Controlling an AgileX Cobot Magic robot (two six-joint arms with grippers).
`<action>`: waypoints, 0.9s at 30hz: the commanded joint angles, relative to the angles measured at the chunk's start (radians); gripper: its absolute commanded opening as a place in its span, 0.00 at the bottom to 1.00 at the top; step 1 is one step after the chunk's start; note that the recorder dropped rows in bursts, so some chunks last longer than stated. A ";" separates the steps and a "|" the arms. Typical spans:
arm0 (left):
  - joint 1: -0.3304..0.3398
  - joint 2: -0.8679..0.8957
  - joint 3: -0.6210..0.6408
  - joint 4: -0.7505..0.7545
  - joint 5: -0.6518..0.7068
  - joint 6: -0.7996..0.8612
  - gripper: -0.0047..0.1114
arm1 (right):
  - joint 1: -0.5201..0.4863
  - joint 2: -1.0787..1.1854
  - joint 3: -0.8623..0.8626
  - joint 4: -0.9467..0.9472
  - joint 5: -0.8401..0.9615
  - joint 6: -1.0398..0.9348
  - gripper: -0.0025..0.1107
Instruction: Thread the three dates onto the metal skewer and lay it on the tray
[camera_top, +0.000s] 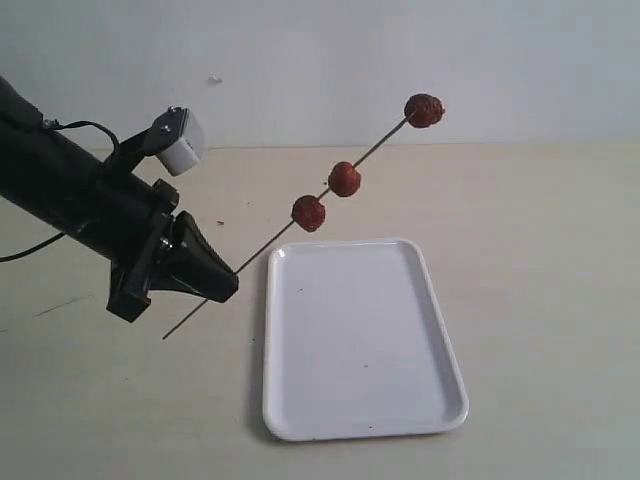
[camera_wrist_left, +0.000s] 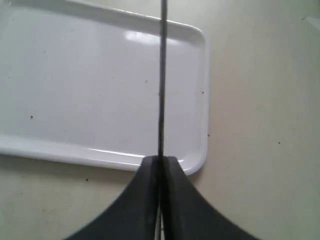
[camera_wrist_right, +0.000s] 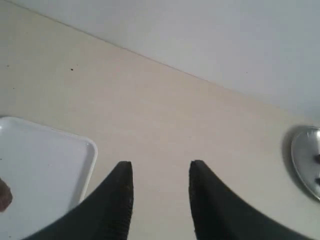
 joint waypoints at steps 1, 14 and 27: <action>-0.005 -0.002 -0.003 0.003 0.022 0.010 0.04 | -0.004 -0.006 0.003 -0.019 -0.018 0.046 0.35; -0.005 -0.002 -0.003 0.044 0.006 0.010 0.04 | -0.004 0.047 0.005 0.106 0.089 -0.275 0.35; -0.005 -0.002 -0.003 0.065 -0.001 0.010 0.04 | -0.004 0.197 0.005 0.074 0.113 -0.225 0.33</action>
